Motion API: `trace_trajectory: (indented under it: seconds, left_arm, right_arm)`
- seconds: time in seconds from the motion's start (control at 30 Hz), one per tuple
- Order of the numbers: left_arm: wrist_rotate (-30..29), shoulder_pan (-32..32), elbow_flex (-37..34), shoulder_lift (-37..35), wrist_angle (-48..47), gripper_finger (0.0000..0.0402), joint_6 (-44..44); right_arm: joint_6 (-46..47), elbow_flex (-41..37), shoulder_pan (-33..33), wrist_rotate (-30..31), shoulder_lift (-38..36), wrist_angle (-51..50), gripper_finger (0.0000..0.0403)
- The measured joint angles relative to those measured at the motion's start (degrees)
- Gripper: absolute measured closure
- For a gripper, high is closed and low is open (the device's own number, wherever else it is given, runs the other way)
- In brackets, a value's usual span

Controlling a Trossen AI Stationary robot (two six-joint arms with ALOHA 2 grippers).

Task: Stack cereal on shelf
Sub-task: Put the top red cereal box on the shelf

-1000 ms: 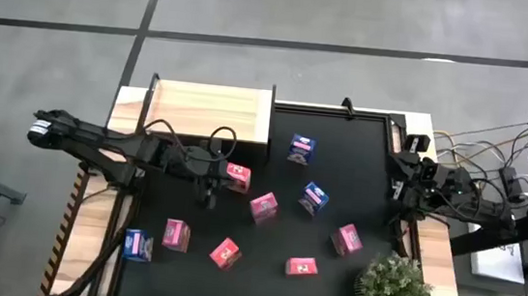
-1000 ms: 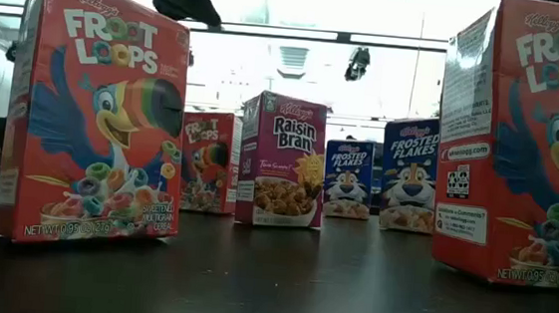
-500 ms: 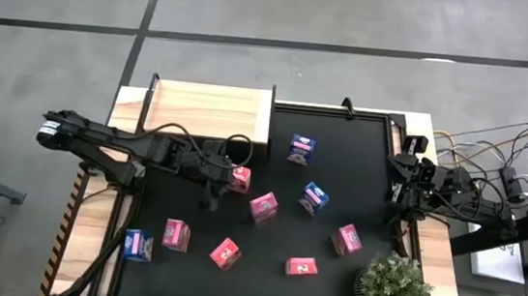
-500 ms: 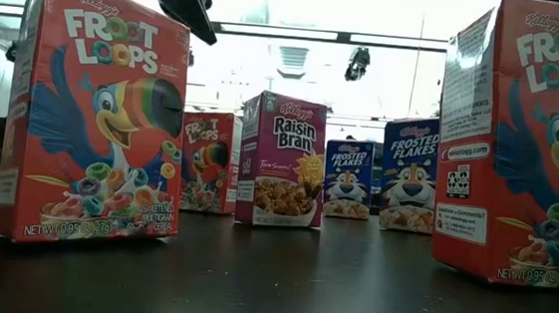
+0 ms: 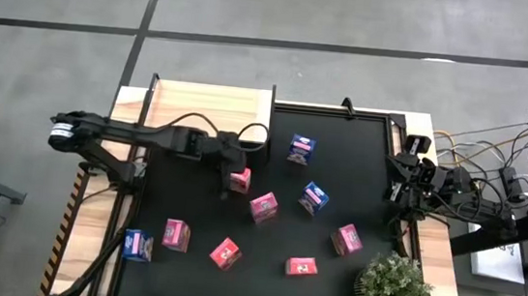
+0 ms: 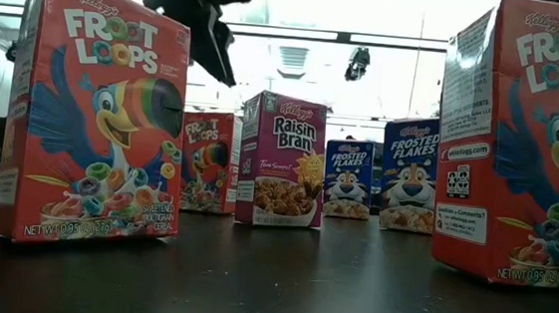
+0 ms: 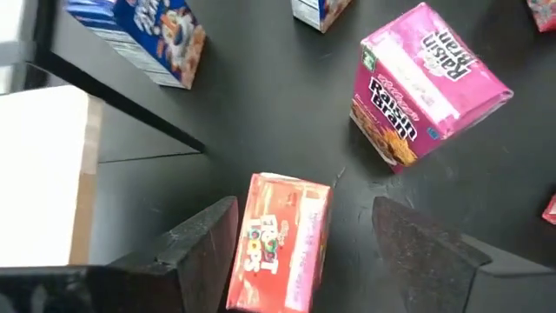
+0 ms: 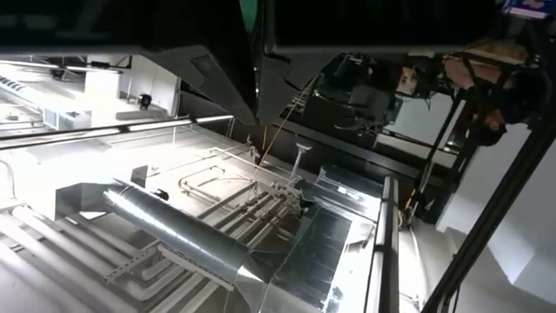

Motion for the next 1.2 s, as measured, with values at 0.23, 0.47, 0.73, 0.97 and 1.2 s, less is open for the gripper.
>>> trace_trajectory:
  seconds: [0.23,0.47,0.73,0.97,1.2]
  left_arm:
    - [4.0,3.0,0.0,2.4,0.0,0.0157,2.5]
    - [4.2,4.4,-0.4,2.8,0.0,0.0157,2.8]
    - [4.3,5.6,-1.7,2.9,0.1,0.0157,2.8]
    - [7.1,5.6,-1.9,2.9,0.1,0.0158,3.5]
    - [7.1,6.0,-1.9,2.9,0.4,0.0158,3.6]
  right_arm:
    - [-0.7,0.0,0.0,0.0,0.0,0.0,0.0394]
    - [-0.8,0.0,0.0,0.1,0.0,0.0,0.0394]
    - [-1.3,0.0,0.0,0.1,0.0,0.0,0.0394]
    - [-1.6,0.0,0.0,0.1,0.0,-0.1,0.0394]
    - [-1.7,0.0,0.0,0.2,0.0,-0.4,0.0394]
